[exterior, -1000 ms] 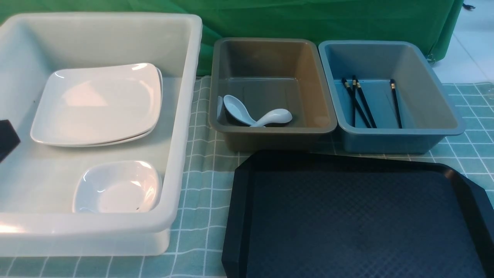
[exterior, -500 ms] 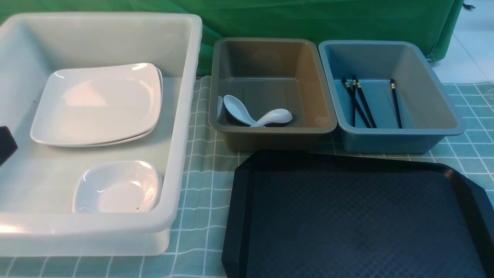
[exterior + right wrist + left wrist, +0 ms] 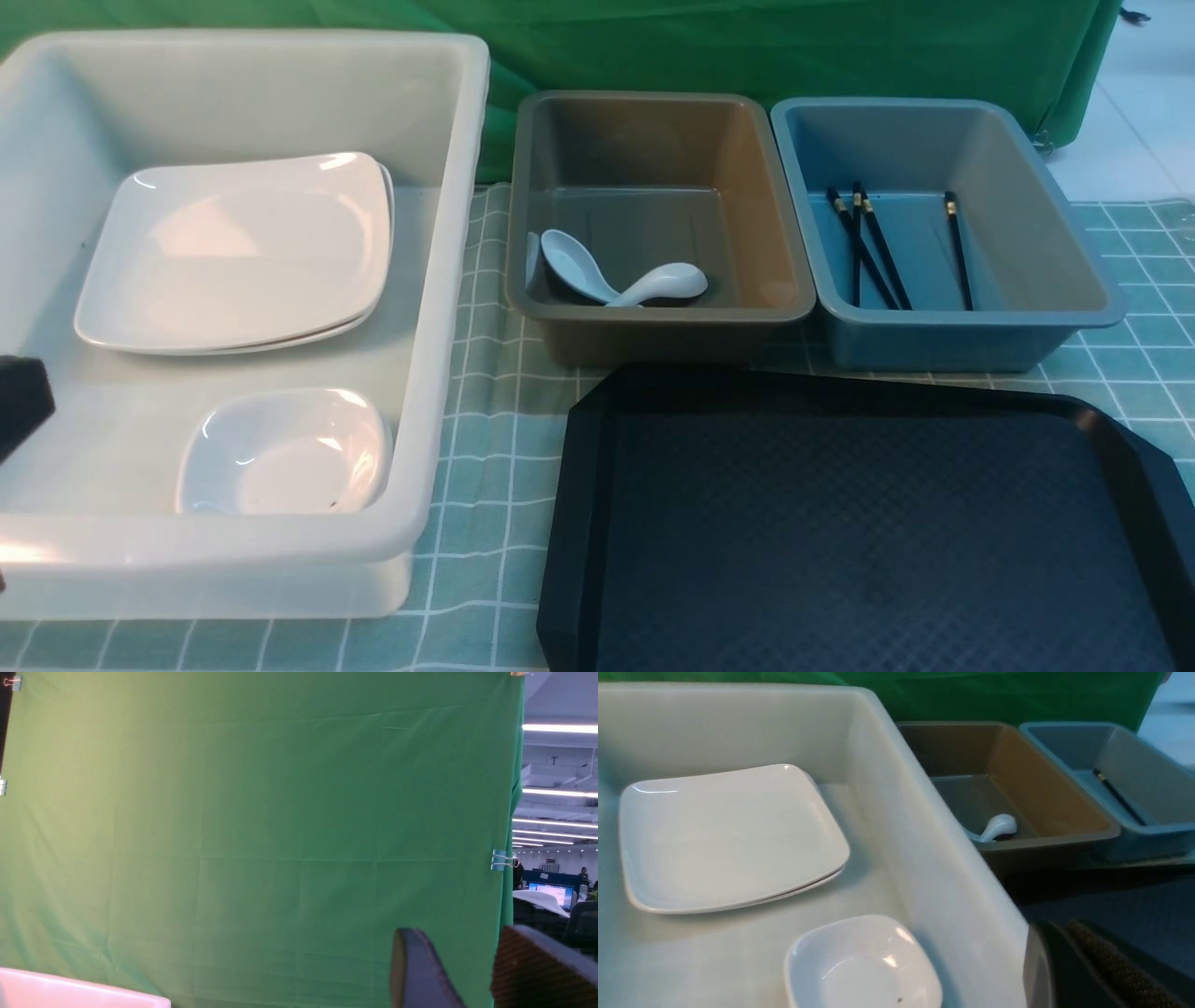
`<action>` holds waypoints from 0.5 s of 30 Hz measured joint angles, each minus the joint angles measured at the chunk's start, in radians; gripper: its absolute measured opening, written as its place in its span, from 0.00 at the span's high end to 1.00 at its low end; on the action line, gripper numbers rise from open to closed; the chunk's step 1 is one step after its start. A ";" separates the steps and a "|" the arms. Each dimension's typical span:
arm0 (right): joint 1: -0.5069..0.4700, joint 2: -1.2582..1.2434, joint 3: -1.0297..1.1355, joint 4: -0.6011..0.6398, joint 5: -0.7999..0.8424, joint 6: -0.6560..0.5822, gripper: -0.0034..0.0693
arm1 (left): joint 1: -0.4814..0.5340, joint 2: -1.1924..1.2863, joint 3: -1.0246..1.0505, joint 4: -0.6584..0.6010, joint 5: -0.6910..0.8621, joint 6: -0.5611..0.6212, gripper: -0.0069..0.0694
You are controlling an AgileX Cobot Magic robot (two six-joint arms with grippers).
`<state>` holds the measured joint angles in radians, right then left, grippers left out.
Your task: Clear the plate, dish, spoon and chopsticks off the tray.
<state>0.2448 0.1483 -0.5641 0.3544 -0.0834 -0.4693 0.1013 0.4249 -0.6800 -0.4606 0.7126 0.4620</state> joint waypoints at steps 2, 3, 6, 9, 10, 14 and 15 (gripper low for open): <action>0.000 0.000 0.000 0.000 0.000 0.000 0.56 | -0.002 -0.002 0.000 0.100 0.000 -0.022 0.89; 0.000 0.000 0.000 0.000 0.000 0.000 0.56 | -0.002 -0.005 0.001 0.145 -0.001 -0.024 0.89; 0.000 0.000 0.000 0.000 0.000 0.000 0.56 | -0.002 -0.033 0.030 0.324 -0.020 -0.027 0.89; 0.000 0.000 0.000 0.000 0.000 0.000 0.56 | -0.002 -0.071 0.096 0.361 -0.068 -0.027 0.89; 0.000 0.000 0.000 0.000 0.000 0.000 0.56 | -0.005 -0.090 0.130 0.322 -0.081 -0.026 0.89; 0.000 0.000 0.000 0.000 0.000 0.000 0.56 | -0.023 -0.142 0.208 0.260 -0.120 -0.017 0.89; 0.000 0.000 0.000 0.000 0.000 0.000 0.56 | -0.024 -0.160 0.232 0.249 -0.148 -0.031 0.89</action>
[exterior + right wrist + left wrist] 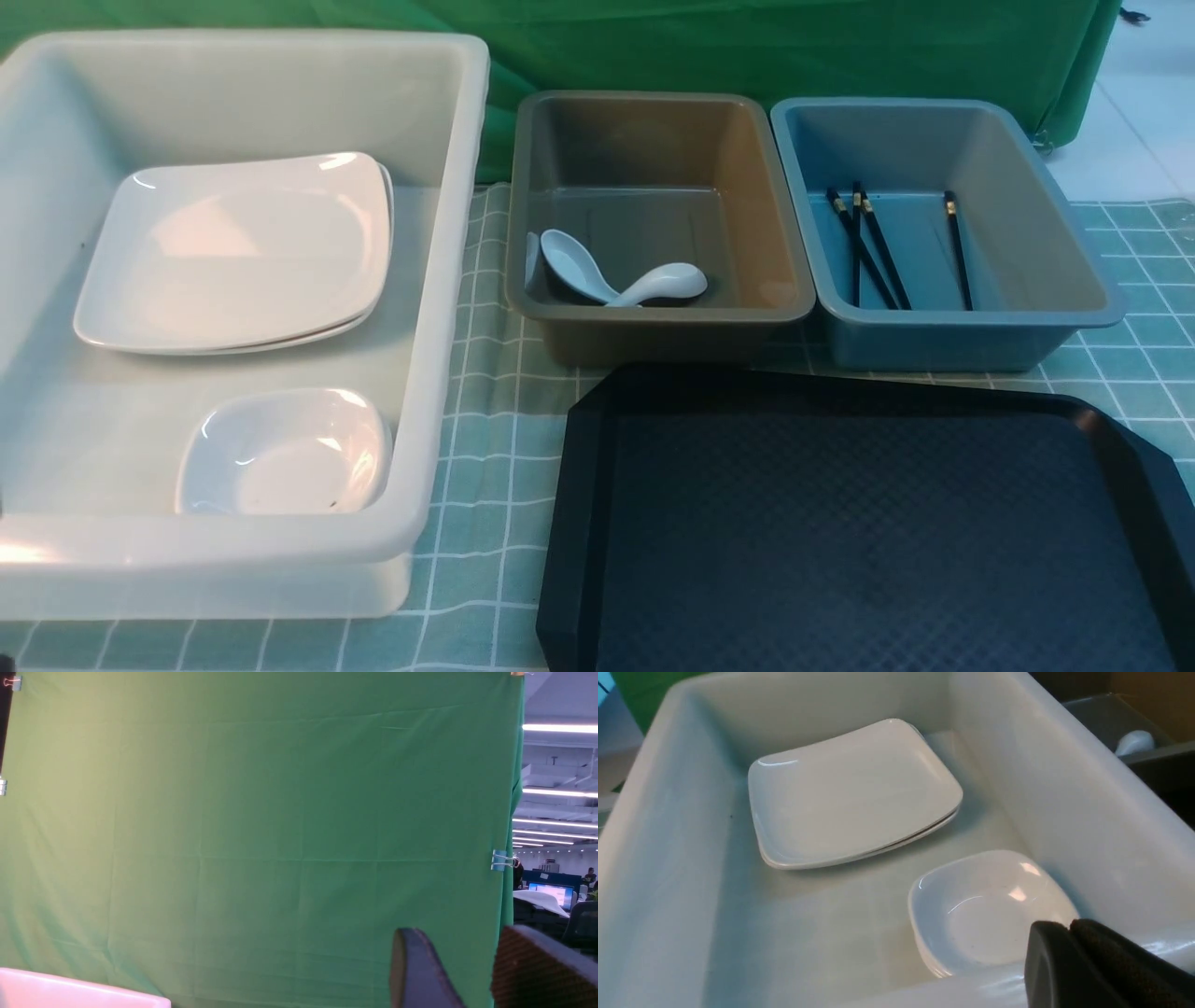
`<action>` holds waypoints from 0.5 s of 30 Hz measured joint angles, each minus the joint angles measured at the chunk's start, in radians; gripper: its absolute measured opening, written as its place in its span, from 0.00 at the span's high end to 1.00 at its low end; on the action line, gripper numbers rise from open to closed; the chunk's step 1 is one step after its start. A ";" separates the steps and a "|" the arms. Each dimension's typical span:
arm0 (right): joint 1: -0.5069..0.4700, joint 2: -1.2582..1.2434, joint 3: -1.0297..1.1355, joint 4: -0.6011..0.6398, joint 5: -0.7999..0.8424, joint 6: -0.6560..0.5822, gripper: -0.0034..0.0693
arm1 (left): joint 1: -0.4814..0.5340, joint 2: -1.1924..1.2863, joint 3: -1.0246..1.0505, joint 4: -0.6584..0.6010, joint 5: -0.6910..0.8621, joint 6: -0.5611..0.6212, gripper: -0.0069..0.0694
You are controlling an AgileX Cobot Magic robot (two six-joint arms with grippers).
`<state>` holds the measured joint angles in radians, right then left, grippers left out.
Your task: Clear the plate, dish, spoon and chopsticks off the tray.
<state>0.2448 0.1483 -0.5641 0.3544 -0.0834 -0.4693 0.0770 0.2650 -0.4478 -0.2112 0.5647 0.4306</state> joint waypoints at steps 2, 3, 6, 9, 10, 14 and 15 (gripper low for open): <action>0.000 0.000 0.000 0.000 0.000 0.000 0.56 | 0.000 -0.046 0.065 -0.008 -0.109 -0.075 0.89; 0.000 0.000 0.000 0.000 0.000 0.000 0.56 | 0.000 -0.060 0.093 -0.006 -0.161 -0.114 0.89; 0.000 0.000 0.000 -0.001 0.000 0.000 0.56 | 0.000 -0.131 0.192 0.046 -0.320 -0.247 0.89; 0.000 0.000 0.000 -0.001 0.000 -0.001 0.56 | 0.000 -0.207 0.313 0.132 -0.410 -0.362 0.89; 0.000 0.000 0.000 -0.001 0.000 -0.001 0.56 | 0.000 -0.228 0.352 0.147 -0.425 -0.389 0.89; 0.000 0.000 0.000 -0.001 0.000 -0.001 0.56 | 0.000 -0.262 0.449 0.166 -0.423 -0.464 0.89; 0.000 0.000 0.000 -0.001 0.000 -0.001 0.56 | 0.000 -0.263 0.452 0.167 -0.404 -0.473 0.89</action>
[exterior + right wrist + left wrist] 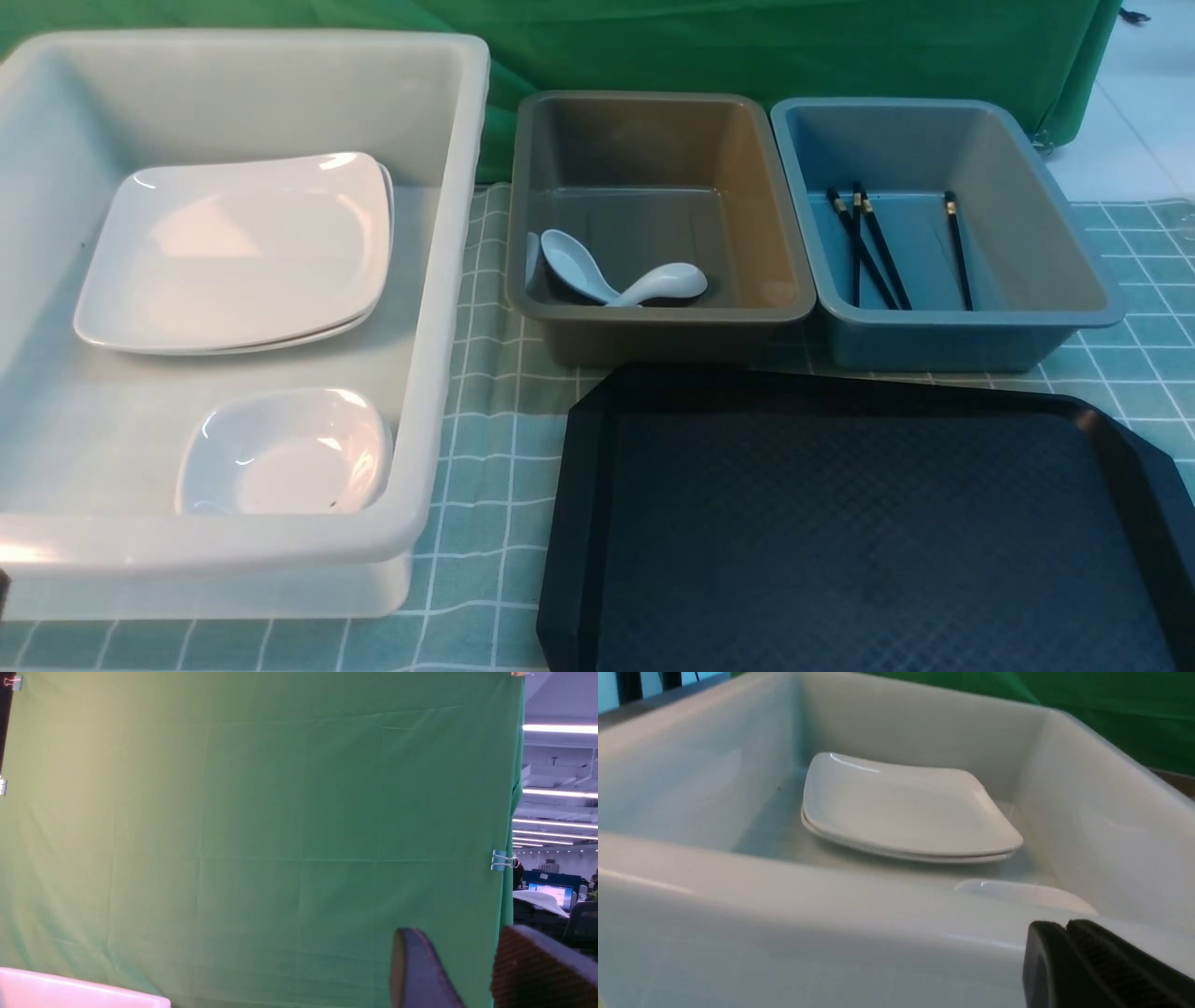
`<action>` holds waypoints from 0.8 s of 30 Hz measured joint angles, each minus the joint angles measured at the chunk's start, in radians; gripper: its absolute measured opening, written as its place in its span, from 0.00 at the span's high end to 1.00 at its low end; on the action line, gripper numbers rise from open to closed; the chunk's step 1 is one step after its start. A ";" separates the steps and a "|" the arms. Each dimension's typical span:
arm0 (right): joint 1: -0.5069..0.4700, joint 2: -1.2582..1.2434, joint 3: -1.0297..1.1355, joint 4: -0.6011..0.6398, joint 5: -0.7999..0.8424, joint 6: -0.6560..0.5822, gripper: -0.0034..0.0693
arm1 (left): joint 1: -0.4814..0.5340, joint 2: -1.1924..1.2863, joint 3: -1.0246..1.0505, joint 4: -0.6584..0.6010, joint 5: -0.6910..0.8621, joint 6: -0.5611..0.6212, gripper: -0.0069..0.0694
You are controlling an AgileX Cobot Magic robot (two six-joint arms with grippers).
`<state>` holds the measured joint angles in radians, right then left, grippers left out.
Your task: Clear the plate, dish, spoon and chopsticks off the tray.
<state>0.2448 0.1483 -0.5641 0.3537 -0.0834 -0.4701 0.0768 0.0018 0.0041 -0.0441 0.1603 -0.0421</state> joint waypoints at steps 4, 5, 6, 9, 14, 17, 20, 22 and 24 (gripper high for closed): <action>0.000 0.000 0.000 0.000 0.000 0.000 0.56 | 0.000 -0.001 0.003 0.026 0.070 -0.018 0.89; 0.000 0.000 0.000 0.000 0.000 0.000 0.56 | 0.000 -0.001 0.003 0.026 0.070 -0.018 0.89; 0.000 0.000 0.000 0.000 0.000 0.000 0.56 | 0.000 -0.001 0.003 0.028 0.069 -0.018 0.89; 0.000 0.000 0.000 0.000 0.000 0.000 0.56 | -0.006 -0.001 0.003 0.028 0.069 -0.018 0.89; 0.000 0.000 0.000 0.000 0.000 0.000 0.56 | -0.017 -0.001 0.003 0.019 0.069 -0.018 0.89; 0.000 0.000 0.000 0.000 0.000 0.000 0.56 | -0.017 -0.001 0.003 0.019 0.069 -0.018 0.89; 0.000 0.000 0.000 0.000 0.000 0.000 0.56 | -0.017 -0.001 0.003 0.019 0.069 -0.018 0.89; 0.000 0.000 0.000 0.000 0.000 0.001 0.56 | -0.017 -0.001 0.003 0.019 0.069 -0.018 0.89; 0.000 0.000 0.000 0.000 0.000 0.001 0.56 | -0.017 -0.001 0.003 0.019 0.069 -0.019 0.89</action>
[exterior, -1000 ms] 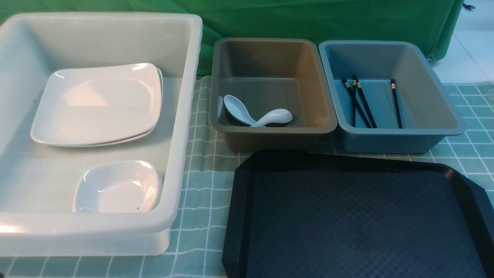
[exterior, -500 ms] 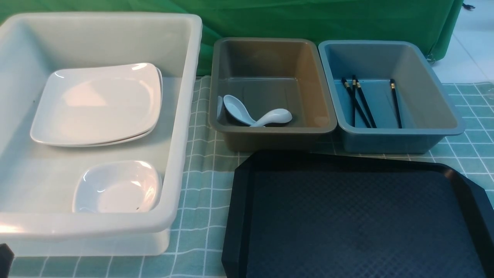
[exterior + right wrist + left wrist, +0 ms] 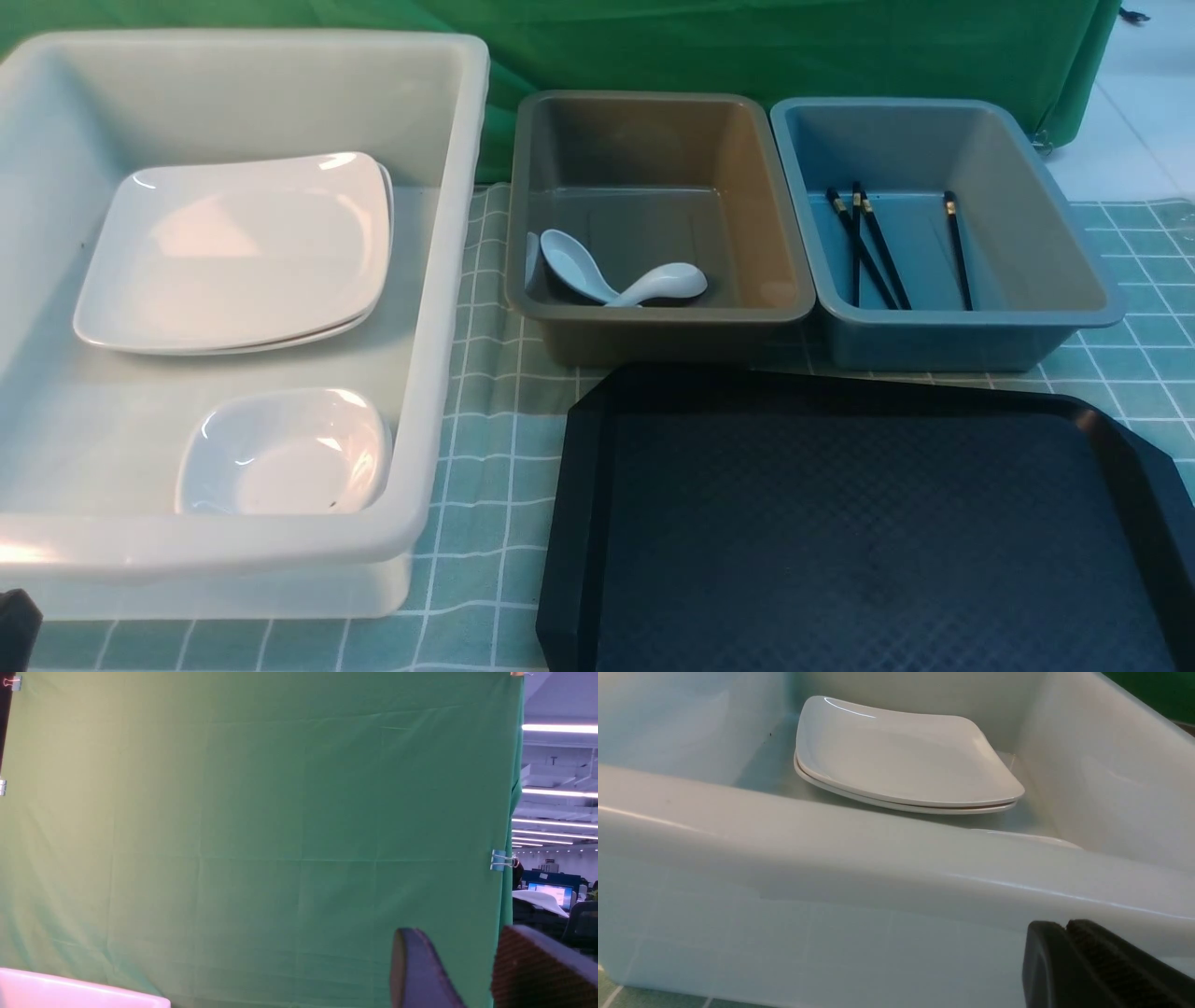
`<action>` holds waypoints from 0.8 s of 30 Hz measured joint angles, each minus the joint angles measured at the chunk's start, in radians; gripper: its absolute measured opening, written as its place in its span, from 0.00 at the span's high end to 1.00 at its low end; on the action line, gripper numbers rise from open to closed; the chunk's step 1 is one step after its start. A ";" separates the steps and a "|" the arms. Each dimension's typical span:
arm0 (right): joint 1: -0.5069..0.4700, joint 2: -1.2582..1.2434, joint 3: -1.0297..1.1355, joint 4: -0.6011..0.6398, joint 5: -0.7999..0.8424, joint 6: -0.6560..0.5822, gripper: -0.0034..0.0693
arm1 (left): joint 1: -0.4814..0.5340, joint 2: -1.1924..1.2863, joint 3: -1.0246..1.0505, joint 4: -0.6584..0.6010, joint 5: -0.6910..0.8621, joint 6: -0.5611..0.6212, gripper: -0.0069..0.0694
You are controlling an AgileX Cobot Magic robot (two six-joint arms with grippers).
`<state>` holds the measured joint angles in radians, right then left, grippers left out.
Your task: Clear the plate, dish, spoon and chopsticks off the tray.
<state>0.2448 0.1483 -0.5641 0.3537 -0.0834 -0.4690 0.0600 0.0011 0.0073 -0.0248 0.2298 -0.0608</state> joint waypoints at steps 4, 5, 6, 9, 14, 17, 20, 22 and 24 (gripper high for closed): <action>0.000 0.000 0.000 0.000 0.000 0.000 0.56 | 0.000 0.000 0.000 0.000 0.000 0.000 0.89; 0.000 0.000 0.000 0.000 0.000 0.000 0.56 | 0.000 0.000 0.000 0.000 0.000 0.000 0.89; 0.000 0.000 0.000 0.000 0.000 0.000 0.56 | 0.000 0.000 0.000 0.000 0.000 0.000 0.89; 0.000 0.000 0.000 0.000 0.000 0.001 0.56 | 0.000 0.000 0.000 0.000 0.000 0.003 0.89; 0.000 0.000 0.001 -0.020 0.000 -0.008 0.56 | 0.000 0.000 0.000 -0.001 0.000 0.005 0.89; 0.000 0.000 0.011 -0.169 0.031 0.000 0.56 | 0.000 0.000 0.000 -0.002 0.000 0.005 0.89; 0.000 0.001 0.012 -0.262 0.107 0.039 0.56 | 0.000 0.000 0.000 -0.001 0.000 0.005 0.89; 0.000 0.002 0.013 -0.312 0.169 0.075 0.56 | 0.000 0.000 0.000 -0.001 0.000 0.005 0.89; 0.000 0.005 0.026 -0.354 0.228 0.094 0.56 | 0.000 0.000 0.000 0.000 0.000 0.005 0.89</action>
<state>0.2448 0.1537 -0.5386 0.0000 0.1445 -0.3754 0.0600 0.0011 0.0073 -0.0246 0.2298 -0.0558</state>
